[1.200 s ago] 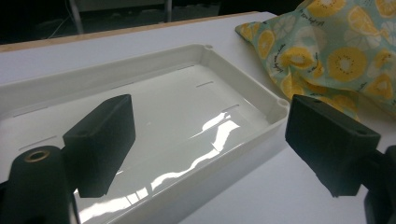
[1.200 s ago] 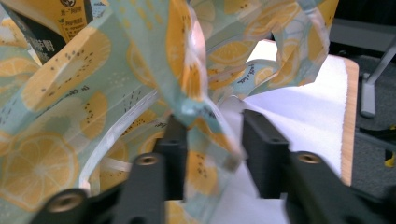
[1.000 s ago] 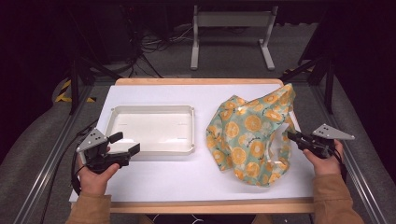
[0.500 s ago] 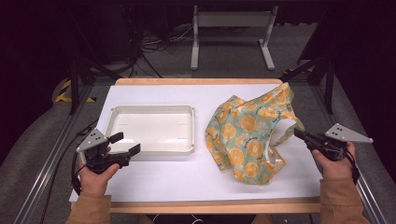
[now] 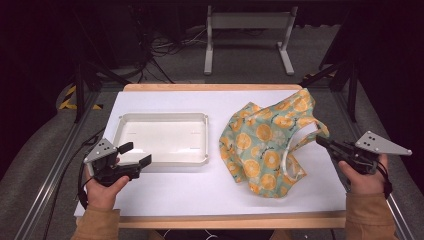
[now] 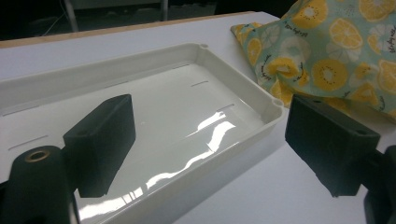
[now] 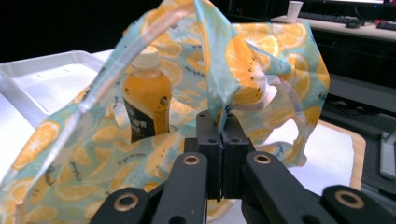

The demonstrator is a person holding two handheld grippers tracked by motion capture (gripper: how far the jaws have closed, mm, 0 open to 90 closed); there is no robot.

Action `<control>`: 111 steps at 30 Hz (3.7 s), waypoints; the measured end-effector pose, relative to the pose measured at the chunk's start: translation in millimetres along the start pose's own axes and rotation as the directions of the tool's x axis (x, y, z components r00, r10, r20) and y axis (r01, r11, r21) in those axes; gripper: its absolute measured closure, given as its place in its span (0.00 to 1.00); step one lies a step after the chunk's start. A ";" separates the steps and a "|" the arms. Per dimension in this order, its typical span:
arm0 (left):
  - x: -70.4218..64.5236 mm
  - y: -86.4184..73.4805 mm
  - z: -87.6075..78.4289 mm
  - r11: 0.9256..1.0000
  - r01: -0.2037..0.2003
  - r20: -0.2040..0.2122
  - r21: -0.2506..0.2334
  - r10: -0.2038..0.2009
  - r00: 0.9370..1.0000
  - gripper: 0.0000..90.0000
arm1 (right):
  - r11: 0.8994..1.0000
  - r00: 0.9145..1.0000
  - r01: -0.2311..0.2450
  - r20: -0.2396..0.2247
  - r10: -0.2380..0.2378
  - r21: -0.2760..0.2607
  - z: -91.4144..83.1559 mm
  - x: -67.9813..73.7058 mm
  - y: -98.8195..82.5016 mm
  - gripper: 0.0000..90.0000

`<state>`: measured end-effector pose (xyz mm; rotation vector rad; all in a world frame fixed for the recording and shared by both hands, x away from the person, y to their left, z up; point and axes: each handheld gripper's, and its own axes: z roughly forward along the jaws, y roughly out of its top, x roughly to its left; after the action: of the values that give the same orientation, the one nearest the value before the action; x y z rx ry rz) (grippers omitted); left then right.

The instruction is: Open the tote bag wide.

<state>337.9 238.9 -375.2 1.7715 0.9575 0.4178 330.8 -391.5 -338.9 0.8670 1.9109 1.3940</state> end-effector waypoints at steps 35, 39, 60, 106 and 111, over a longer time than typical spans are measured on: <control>-5.2 -1.5 6.8 1.000 -0.002 0.006 0.018 0.002 1.000 0.18 | 0.992 0.991 0.034 -0.124 -0.049 -0.123 14.6 29.4 39.8 0.98; -5.8 -1.8 7.9 1.000 -0.001 0.010 0.021 0.000 1.000 0.18 | 0.991 0.988 0.034 -0.145 -0.053 -0.130 20.7 34.2 45.3 0.97; -9.5 -0.9 10.4 1.000 -0.009 0.030 0.025 0.008 1.000 0.17 | 0.984 0.970 0.072 -0.219 -0.107 -0.162 42.2 55.1 75.0 0.97; -104.6 60.7 95.0 0.984 -0.179 0.308 0.005 0.168 0.936 0.15 | 0.986 0.948 0.106 -0.286 -0.138 -0.126 76.8 72.8 90.7 0.98; -114.1 71.9 103.0 0.983 -0.186 0.332 -0.013 0.179 0.926 0.15 | 0.986 0.948 0.106 -0.286 -0.139 -0.127 77.5 72.5 90.6 0.98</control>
<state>365.3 76.4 -334.6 1.8811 0.5620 0.2155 362.2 -269.5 -278.8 0.4991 2.0429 1.6058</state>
